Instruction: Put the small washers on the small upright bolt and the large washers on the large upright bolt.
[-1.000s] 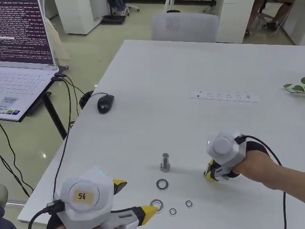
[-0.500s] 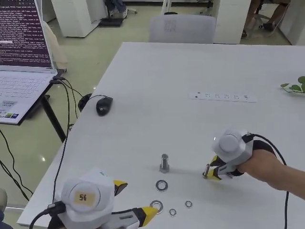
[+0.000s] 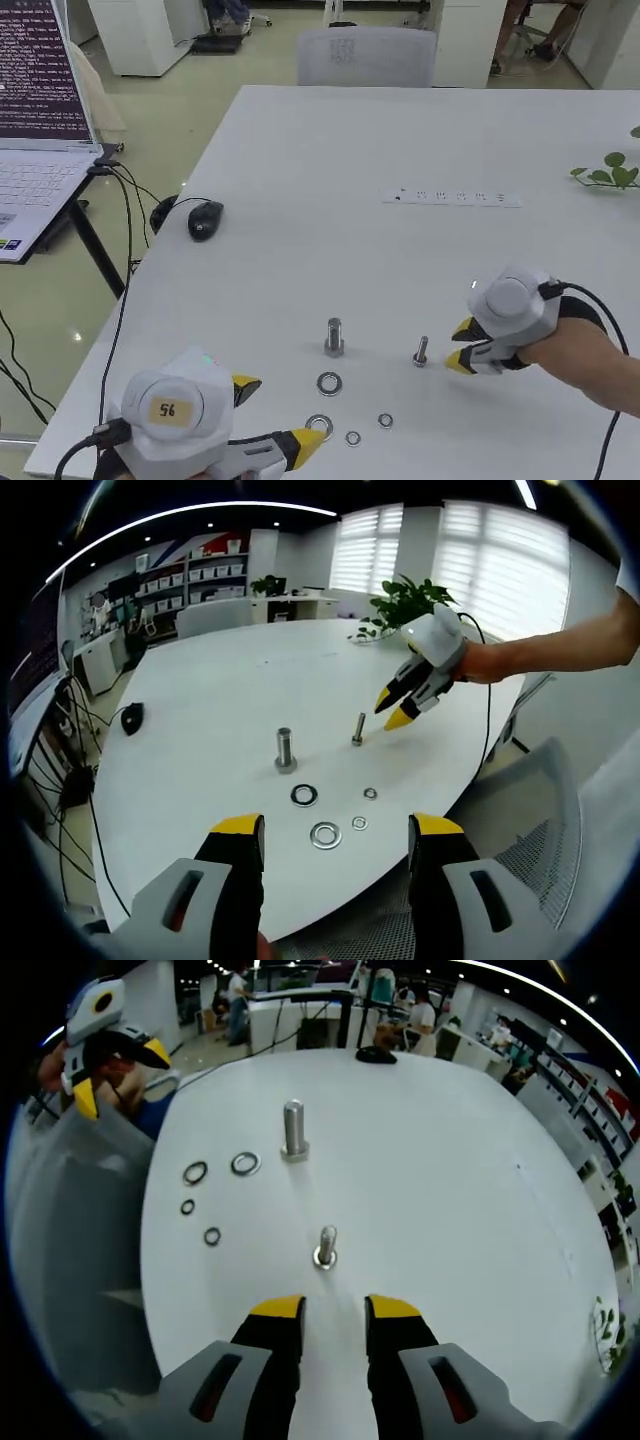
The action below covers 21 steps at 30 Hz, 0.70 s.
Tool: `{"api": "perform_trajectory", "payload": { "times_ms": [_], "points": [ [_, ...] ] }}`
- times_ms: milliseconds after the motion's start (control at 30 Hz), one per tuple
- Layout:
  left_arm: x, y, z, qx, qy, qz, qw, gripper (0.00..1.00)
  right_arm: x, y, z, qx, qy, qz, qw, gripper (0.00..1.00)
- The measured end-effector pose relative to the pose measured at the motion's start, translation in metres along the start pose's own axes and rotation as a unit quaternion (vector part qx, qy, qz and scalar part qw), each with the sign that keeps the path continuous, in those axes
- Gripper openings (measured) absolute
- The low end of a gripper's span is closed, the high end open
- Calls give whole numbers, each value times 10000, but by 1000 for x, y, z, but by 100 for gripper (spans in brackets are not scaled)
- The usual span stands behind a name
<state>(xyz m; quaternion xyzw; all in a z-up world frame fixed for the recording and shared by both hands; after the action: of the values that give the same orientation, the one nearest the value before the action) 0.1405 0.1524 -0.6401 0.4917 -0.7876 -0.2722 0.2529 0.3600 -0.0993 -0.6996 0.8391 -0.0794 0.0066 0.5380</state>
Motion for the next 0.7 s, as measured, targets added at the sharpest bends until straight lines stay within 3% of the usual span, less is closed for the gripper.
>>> {"api": "perform_trajectory", "payload": {
  "times_ms": [333, 533, 700],
  "points": [
    [0, 0, 0, 12, -2, 6, 10000, 57, -32, -13, 15, -177, 2, -329, 9993, 24],
    [2, 1, 1, 5, 11, -2, 10000, 57, -52, -24, 5, -107, 223, -668, 9975, 22],
    [2, 1, 1, -11, -1, -3, 10000, 57, -63, -33, -8, -112, 407, -746, 9963, 21]
  ]
}}
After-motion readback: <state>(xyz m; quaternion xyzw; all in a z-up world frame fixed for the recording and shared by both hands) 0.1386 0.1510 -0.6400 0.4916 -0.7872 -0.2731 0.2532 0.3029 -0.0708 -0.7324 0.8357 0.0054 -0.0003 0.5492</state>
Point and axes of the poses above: the centre of the closed fingertips' face, and the gripper's own axes: y roughly backward along the fingers, x roughly to its right, z roughly out of its underside, the point moved 10 cm from there along y, roughly backward along the fingers, and after that the axes turned 6 degrees about -x, right-handed, at the moved point
